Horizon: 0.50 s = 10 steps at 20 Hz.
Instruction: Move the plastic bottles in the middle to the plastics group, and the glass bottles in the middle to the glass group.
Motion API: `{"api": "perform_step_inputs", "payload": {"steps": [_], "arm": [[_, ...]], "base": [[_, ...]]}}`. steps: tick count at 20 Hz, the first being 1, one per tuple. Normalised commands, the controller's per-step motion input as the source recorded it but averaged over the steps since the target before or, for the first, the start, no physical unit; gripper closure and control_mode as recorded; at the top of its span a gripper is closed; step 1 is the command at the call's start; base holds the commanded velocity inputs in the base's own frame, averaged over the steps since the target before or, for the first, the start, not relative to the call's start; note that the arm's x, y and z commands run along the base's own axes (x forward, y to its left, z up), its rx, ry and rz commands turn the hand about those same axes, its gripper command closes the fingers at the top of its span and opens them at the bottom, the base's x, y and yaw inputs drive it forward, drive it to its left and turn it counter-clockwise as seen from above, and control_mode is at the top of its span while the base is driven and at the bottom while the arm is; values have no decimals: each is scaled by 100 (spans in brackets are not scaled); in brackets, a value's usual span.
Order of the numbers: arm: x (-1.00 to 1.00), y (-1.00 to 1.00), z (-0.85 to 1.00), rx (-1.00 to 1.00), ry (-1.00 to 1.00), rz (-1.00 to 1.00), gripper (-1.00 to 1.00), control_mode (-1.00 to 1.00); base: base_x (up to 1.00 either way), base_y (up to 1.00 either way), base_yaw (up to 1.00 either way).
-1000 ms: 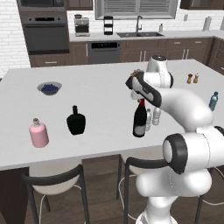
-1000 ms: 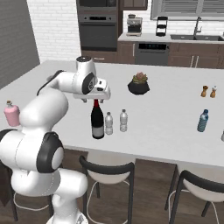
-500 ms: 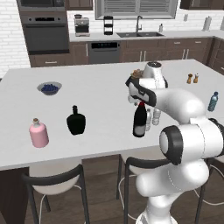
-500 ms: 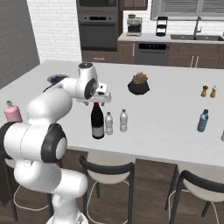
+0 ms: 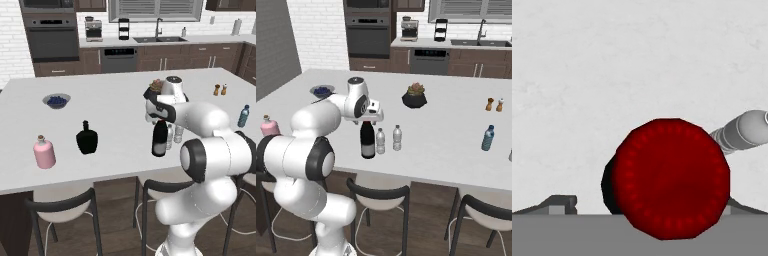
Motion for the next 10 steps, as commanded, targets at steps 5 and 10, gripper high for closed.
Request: {"api": "perform_step_inputs", "payload": {"steps": [5, 10], "arm": [[15, 0, 0, 0, -1, 0, -100, -100], [5, 0, 0, 0, -2, 0, -100, -100]], "base": [[0, 0, 0], [0, 0, 0]]}}
